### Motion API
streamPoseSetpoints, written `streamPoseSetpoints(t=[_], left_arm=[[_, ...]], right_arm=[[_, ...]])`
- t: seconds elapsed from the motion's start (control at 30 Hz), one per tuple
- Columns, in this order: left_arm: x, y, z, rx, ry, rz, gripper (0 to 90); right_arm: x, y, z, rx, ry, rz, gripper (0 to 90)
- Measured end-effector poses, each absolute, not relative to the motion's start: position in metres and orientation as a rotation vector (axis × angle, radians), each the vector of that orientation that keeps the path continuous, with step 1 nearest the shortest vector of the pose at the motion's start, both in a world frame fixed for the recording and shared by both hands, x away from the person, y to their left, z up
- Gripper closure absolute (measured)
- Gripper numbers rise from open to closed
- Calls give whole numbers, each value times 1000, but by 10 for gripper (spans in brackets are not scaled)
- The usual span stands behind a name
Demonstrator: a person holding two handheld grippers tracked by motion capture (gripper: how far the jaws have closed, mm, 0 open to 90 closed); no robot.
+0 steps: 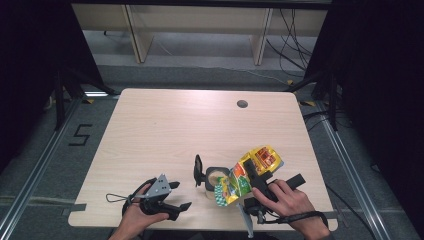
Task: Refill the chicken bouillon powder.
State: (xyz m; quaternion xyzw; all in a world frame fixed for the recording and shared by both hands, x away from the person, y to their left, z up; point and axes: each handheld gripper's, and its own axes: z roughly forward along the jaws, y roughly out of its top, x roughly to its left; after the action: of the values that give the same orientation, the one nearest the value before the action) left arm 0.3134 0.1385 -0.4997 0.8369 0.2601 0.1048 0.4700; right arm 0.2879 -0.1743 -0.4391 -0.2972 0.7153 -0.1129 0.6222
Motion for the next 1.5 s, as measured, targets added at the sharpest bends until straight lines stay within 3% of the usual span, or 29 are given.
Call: streamPoseSetpoints(t=[1.5], left_arm=[[313,140,-498,2046,671,240,206]], right_arm=[[290,-178,-437,-669,1662,-268,477]])
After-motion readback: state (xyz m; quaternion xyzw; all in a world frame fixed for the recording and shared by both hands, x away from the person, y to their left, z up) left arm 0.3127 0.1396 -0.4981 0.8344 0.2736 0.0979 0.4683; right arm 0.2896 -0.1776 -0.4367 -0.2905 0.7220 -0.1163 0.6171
